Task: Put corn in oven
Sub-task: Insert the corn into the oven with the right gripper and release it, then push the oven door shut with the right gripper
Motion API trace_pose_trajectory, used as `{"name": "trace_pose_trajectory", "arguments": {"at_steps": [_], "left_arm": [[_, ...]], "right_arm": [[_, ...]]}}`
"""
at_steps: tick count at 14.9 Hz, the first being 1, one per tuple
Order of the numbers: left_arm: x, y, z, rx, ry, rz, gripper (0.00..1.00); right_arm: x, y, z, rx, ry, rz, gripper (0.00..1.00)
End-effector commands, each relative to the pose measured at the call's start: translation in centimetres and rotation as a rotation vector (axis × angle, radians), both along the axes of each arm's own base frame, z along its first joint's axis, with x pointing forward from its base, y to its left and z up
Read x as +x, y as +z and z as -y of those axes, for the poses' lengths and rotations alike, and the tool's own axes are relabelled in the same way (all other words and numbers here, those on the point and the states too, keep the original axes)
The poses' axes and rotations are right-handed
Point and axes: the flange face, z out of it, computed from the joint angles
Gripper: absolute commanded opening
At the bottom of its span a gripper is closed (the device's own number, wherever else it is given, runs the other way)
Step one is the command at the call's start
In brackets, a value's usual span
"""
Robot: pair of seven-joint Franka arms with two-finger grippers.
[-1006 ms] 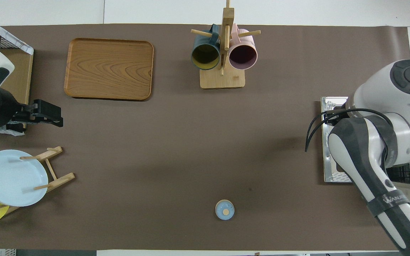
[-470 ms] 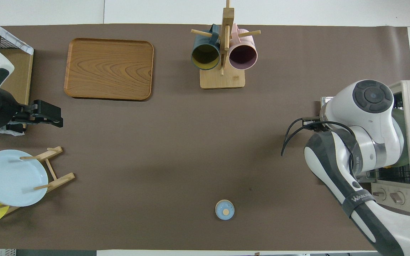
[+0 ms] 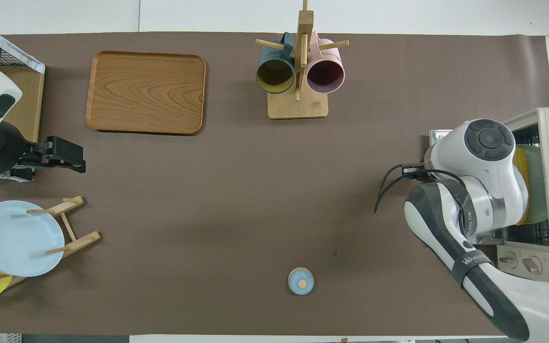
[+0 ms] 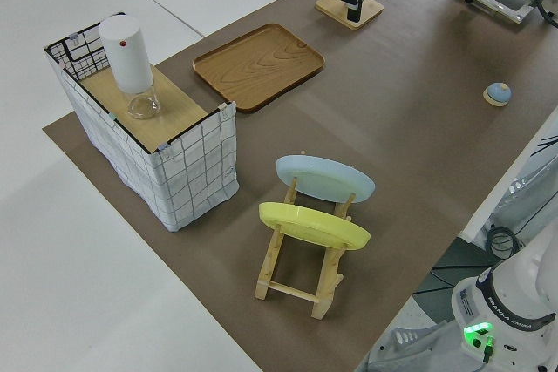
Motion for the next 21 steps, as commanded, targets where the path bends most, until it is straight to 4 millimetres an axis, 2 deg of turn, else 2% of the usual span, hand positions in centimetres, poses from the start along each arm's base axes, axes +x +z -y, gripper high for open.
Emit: {"name": "trace_pose_trajectory", "arguments": {"at_steps": [1,8,13,15,18,21], "left_arm": [[-1.0,-0.1,-0.6,0.005,0.002,0.023,1.00],[-0.8,-0.1,-0.8,0.003,0.009,0.028,1.00],[-0.7,-0.1,-1.4,0.003,0.018,0.029,1.00],[-0.7,0.0,-1.4,0.002,0.020,0.034,1.00],[-0.7,0.0,-1.4,0.002,0.020,0.032,1.00],[-0.7,0.0,-1.4,0.002,0.020,0.032,1.00]], "right_arm": [[-0.1,-0.9,0.9,0.011,-0.025,-0.002,0.00],[-0.3,-1.0,0.9,-0.050,0.031,-0.026,0.00],[-0.3,-0.4,1.1,-0.132,0.090,-0.065,0.00],[0.4,0.9,0.9,-0.164,0.099,-0.086,0.00],[1.5,4.0,1.3,-0.203,0.103,-0.134,0.00],[1.9,7.8,3.1,-0.202,0.135,-0.166,0.00]]}}
